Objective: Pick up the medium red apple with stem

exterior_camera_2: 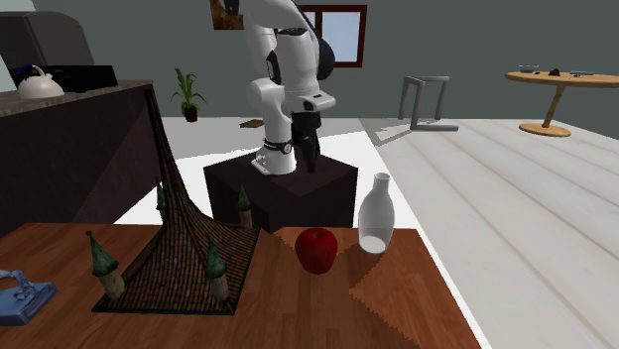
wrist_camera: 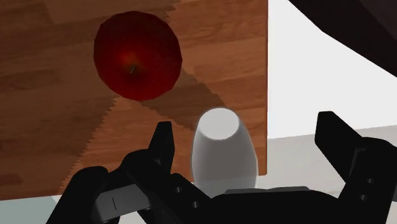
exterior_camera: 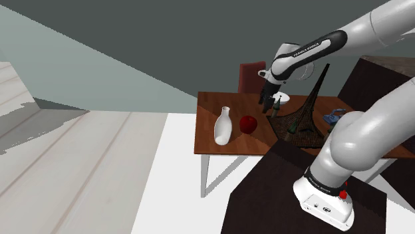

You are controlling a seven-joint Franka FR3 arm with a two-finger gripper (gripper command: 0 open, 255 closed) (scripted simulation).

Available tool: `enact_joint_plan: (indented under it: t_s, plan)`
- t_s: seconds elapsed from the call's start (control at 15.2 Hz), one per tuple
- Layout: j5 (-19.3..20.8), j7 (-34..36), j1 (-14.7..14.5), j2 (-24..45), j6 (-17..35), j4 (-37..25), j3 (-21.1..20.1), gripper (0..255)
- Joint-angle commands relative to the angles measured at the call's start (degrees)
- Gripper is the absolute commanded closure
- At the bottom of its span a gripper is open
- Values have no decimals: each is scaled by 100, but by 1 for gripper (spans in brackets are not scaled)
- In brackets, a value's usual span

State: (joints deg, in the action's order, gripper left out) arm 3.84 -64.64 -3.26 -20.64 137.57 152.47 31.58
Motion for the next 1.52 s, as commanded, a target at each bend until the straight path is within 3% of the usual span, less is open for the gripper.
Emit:
enact_joint_plan:
  t_s: [0.0, 0.13, 0.33, 0.46, 0.59, 1.06, 1.25, 1.32, 1.45]
  plan:
    - [-372, -742, -289, 539, 400, -176, 389, 0]
    - [-1006, -1612, -638, 1126, 695, -414, 780, 0]
    - [-2462, -3235, -1045, 2145, 894, -902, 1163, 0]
    - [-3483, -4313, -947, 2850, 837, -1312, 1053, 0]
    - [-4236, -5163, -613, 3462, 728, -1749, 737, 0]
    - [-5018, -5782, -280, 4024, 963, -1851, 299, 0]
    - [-5080, -5831, -253, 4070, 981, -1862, 263, 0]
    - [-5084, -5837, -252, 4068, 985, -1856, 262, 255]
    - [-5085, -5838, -252, 4068, 986, -1854, 261, 255]
